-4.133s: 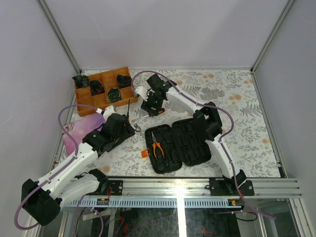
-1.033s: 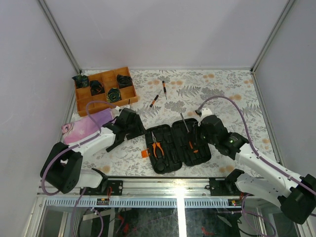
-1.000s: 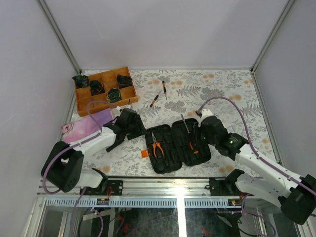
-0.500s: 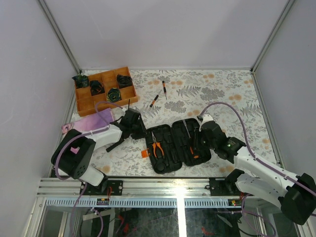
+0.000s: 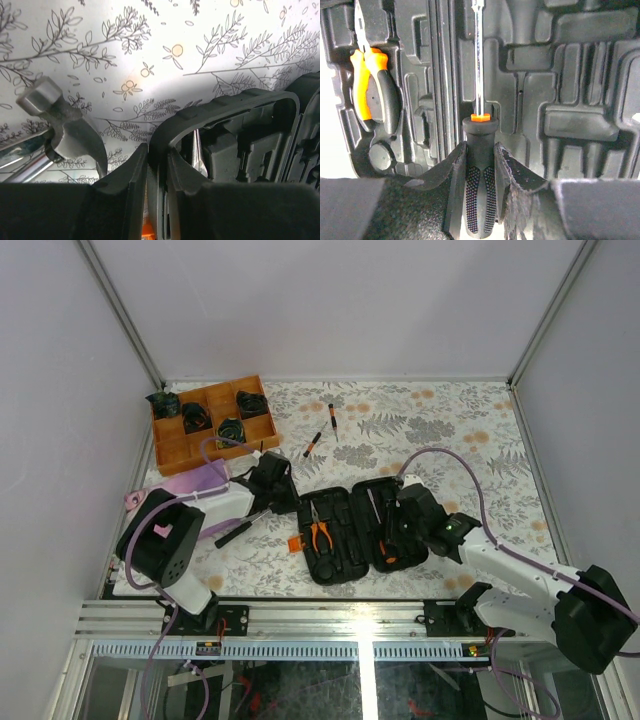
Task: Sort the tools into containers
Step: Move the storage box to the center of the board.
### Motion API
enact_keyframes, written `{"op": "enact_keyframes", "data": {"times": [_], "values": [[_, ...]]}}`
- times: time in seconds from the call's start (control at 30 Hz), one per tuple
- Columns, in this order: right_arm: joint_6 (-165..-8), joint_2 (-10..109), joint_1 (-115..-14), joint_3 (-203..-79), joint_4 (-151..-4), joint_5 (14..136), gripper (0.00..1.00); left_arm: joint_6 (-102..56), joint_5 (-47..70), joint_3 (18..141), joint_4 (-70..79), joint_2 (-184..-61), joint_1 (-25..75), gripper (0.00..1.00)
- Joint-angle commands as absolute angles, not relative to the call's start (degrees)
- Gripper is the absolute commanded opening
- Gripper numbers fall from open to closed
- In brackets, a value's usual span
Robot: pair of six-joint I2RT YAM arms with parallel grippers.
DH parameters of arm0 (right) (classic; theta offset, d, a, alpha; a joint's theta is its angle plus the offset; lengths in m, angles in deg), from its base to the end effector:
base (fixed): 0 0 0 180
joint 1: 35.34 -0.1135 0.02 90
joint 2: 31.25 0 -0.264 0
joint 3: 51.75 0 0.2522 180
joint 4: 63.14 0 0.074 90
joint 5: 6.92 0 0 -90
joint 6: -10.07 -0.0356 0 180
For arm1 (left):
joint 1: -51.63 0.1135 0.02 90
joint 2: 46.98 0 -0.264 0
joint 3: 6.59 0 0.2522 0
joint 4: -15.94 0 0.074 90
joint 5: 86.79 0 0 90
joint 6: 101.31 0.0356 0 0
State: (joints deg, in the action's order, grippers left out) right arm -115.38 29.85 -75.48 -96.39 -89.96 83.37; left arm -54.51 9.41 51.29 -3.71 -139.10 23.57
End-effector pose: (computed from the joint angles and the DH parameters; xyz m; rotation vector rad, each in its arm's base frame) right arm 0.1638 0.1379 0.1980 -0.0963 2.4172 0.6355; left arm 0.2653 -0.1458 0.1470 -0.2997 2.6067 -0.6137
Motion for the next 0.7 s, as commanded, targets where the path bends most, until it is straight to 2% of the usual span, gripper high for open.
{"op": "enact_keyframes", "data": {"times": [0.0,0.17,0.53,0.67], "values": [[-118.6,30.8,-75.8,-96.7,-86.0,82.9,0.00,-54.2,8.5,54.5,-1.2,-140.3,25.0,0.10],[-120.8,32.7,-75.8,-96.7,-85.9,83.0,0.00,-53.7,8.8,55.6,-1.6,-141.0,25.9,0.10],[-114.3,36.9,-75.7,-100.2,-86.3,82.9,0.00,-52.0,8.9,55.9,-2.0,-140.4,25.9,0.20],[-112.7,38.9,-75.7,-101.9,-86.7,83.8,0.00,-52.1,8.2,55.9,-2.2,-139.6,25.9,0.32]]}}
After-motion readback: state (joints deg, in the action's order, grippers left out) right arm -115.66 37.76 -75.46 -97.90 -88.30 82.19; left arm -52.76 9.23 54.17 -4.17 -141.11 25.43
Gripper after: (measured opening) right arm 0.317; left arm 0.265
